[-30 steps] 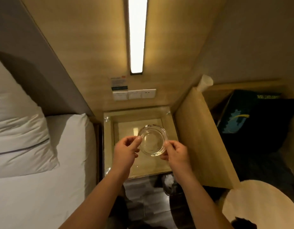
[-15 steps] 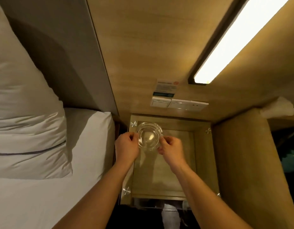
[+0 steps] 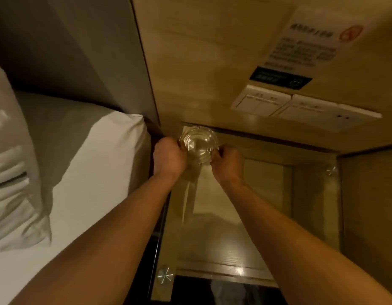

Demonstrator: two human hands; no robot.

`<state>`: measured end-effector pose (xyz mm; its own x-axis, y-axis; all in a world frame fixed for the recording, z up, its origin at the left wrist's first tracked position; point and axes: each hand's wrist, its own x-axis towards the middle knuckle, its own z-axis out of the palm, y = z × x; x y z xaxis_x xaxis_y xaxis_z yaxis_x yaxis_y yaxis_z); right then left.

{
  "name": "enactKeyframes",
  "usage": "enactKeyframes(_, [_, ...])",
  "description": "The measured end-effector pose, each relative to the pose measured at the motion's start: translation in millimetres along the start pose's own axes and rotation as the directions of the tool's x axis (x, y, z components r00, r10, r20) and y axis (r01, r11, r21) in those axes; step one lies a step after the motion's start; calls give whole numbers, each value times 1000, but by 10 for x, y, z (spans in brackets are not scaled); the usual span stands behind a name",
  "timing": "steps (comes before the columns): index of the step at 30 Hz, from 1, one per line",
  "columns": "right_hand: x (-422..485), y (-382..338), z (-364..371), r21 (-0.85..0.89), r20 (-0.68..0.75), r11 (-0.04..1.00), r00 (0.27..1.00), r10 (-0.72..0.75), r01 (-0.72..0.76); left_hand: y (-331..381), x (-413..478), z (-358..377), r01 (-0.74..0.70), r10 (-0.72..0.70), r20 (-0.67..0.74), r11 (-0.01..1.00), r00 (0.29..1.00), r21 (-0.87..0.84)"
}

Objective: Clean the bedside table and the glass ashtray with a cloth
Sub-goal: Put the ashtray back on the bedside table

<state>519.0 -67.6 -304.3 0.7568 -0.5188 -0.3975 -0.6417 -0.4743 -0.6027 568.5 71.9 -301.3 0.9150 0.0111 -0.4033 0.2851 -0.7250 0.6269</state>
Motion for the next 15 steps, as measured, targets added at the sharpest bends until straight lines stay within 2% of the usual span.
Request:
enactKeyframes(8, [67, 59, 66, 59, -23, 998, 999, 38, -36, -56, 162, 77, 48, -50, -30, 998, 998, -46])
enactKeyframes(12, [-46, 47, -46, 138, 18, 988, 998, 62, -64, -76, 88, 9, 93, -93, 6, 984, 996, -152])
enactKeyframes(15, [-256, 48, -260, 98, 49, 993, 997, 56, -60, -77, -188, -172, 66, -71, -25, 985, 997, -157])
